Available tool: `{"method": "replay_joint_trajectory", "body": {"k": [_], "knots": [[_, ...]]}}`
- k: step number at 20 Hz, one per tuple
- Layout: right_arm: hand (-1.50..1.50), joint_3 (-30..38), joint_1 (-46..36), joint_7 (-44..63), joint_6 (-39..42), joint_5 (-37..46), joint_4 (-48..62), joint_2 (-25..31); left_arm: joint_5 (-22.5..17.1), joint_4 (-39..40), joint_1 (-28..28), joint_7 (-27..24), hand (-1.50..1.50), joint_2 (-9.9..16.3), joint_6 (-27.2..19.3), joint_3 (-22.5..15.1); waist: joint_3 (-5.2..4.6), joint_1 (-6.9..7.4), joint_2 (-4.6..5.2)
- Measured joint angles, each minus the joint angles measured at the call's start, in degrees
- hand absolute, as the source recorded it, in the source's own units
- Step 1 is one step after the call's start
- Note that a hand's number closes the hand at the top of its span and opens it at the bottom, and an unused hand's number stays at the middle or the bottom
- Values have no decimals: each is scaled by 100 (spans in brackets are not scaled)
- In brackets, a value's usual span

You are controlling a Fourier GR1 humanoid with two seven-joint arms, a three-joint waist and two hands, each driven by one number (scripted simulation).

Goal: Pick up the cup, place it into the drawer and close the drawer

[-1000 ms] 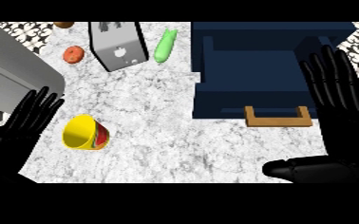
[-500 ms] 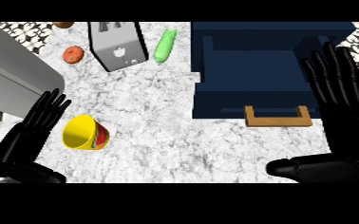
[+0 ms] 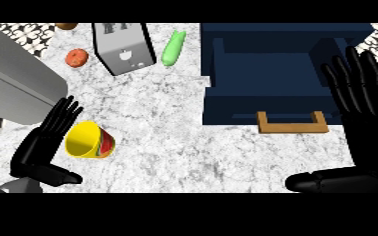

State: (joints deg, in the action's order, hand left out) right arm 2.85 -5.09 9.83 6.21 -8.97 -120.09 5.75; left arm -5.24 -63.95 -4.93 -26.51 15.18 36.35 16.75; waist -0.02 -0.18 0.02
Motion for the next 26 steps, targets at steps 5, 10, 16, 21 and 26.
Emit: {"method": "replay_joint_trajectory", "body": {"k": [5,10,16,21,26], "knots": [[-150,-8,-115,-23,-4,41,128,-28,318,961,-317,-567,-150,176,-233,-31,-2,-4,3],[-150,-29,-95,62,13,8,25,-33,412,1697,-553,-965,-150,304,-408,-43,-2,-11,4],[-150,61,-179,-56,121,-76,224,9,691,2557,-837,-1543,-150,332,-739,-216,-4,-20,10],[-150,6,-163,-57,97,-23,214,-35,745,3054,-1055,-1776,-150,487,-760,-289,-5,-31,13],[-150,-45,-116,19,72,-7,106,-64,829,3438,-1233,-2015,-150,454,-837,-426,-8,-46,16]]}}
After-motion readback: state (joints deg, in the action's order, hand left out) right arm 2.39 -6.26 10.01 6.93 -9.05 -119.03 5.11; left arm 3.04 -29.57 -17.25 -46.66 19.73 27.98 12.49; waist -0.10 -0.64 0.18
